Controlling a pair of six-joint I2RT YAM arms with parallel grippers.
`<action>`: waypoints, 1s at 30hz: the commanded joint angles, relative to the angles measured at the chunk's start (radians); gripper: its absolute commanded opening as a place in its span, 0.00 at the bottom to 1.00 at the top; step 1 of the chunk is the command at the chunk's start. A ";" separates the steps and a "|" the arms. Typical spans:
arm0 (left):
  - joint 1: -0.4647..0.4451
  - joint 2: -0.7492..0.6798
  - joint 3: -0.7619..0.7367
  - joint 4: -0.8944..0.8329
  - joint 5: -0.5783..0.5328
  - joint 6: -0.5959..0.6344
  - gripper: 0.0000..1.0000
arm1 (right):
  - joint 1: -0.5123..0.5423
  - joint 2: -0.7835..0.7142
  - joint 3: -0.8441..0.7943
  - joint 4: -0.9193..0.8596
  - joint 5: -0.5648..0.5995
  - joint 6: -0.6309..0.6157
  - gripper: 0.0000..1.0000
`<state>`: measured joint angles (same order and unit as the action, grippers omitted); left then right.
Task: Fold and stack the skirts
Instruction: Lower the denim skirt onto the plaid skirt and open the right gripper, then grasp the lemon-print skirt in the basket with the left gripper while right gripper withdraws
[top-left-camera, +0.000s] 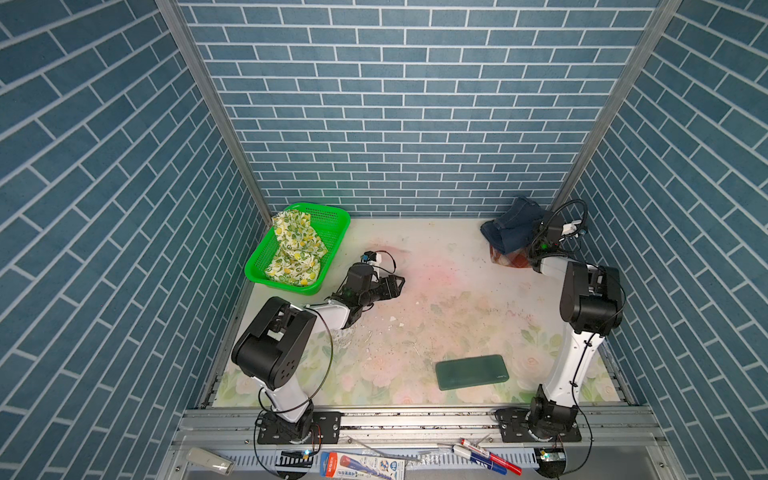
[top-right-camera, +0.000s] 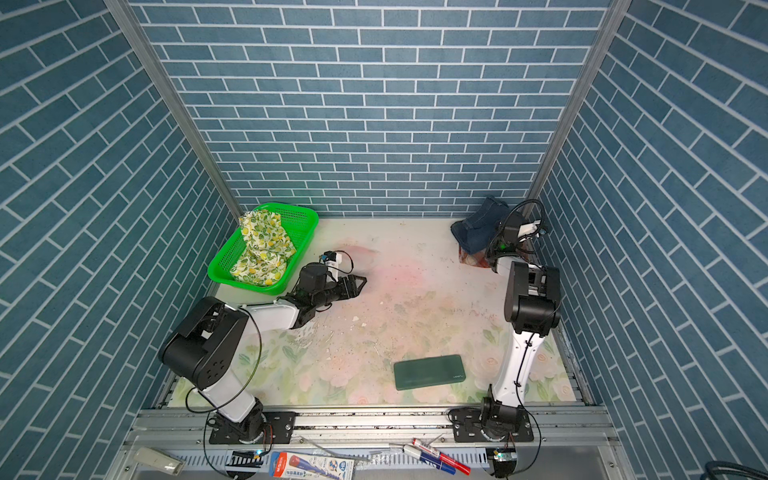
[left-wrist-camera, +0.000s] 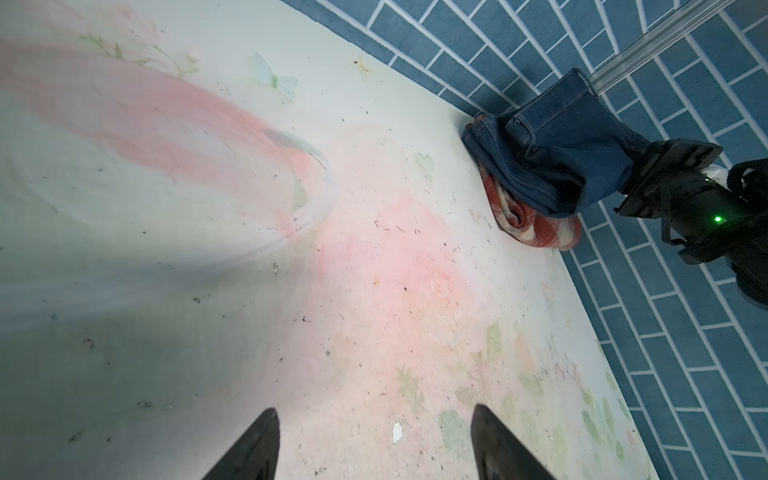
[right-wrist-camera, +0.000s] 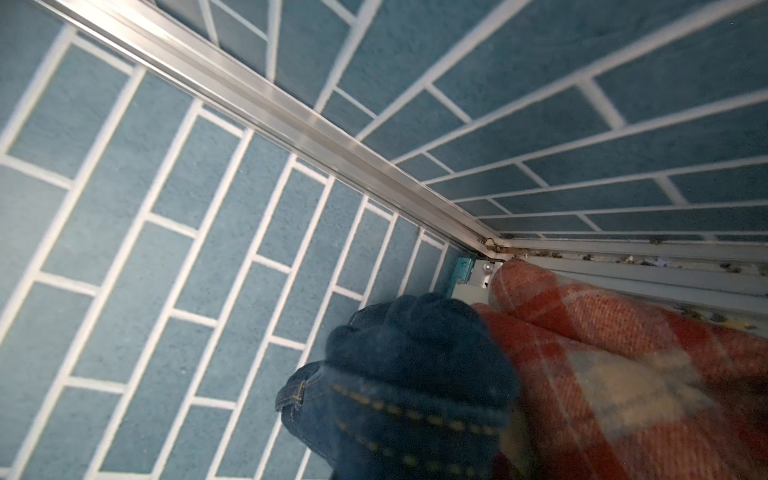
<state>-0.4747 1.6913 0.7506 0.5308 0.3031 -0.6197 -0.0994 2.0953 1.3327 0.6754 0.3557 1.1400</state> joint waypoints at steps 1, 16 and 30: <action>-0.003 -0.010 0.017 -0.018 -0.013 0.013 0.73 | -0.021 -0.023 -0.083 0.075 0.058 0.096 0.00; -0.004 -0.143 0.107 -0.307 -0.140 0.068 0.88 | -0.069 -0.178 -0.044 -0.749 -0.133 0.006 0.99; 0.002 -0.312 0.333 -0.790 -0.488 0.228 1.00 | -0.034 -0.428 -0.347 -0.653 -0.230 -0.278 0.99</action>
<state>-0.4744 1.4117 1.0317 -0.1223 -0.0624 -0.4667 -0.1577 1.7390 1.0695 -0.0715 0.1524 0.9947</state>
